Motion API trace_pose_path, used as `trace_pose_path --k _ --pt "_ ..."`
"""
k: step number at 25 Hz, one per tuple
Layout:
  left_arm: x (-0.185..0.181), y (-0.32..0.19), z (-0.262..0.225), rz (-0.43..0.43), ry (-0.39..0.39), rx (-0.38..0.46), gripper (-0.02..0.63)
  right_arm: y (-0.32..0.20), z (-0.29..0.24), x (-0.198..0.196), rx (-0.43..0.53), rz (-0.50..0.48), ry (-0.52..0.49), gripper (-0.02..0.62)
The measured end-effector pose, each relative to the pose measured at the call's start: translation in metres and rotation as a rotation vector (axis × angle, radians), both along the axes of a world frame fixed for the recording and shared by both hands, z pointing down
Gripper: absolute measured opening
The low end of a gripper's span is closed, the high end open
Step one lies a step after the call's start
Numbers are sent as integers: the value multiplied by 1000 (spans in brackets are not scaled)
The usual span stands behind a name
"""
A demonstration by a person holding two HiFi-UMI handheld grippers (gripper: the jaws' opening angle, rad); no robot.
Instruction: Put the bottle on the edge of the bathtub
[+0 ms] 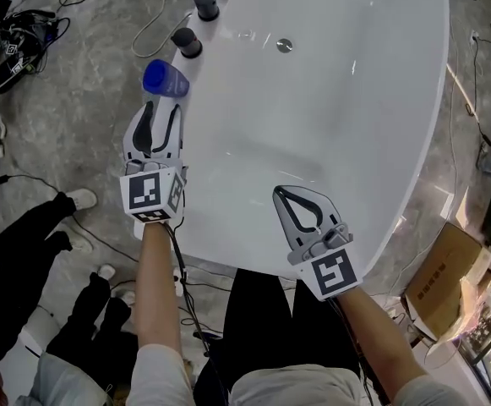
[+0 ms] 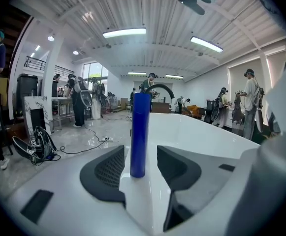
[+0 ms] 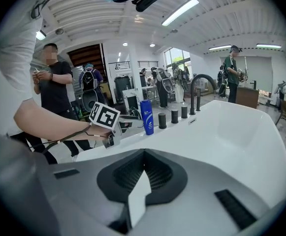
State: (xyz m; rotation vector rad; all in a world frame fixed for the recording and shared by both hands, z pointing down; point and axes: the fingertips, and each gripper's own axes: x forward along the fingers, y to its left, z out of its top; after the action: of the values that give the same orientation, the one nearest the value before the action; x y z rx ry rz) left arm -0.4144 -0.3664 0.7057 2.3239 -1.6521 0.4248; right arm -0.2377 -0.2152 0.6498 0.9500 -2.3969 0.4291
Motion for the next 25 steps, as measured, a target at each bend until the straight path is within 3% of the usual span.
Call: trace_pose_path --k 9,14,20,25 --pt "17 40 -8 1 6 -17 192 2 -5 -14 12 -55 -34 6" --pt "18 63 -27 -53 78 -38 192 6 -20 -21 22 -122 -15 6" --pt "20 84 -61 -81 63 -32 188 14 -49 -21 33 -161 0 6" --pt "33 110 -93 -85 47 -6 76 26 -71 -17 -3 -97 -45 6"
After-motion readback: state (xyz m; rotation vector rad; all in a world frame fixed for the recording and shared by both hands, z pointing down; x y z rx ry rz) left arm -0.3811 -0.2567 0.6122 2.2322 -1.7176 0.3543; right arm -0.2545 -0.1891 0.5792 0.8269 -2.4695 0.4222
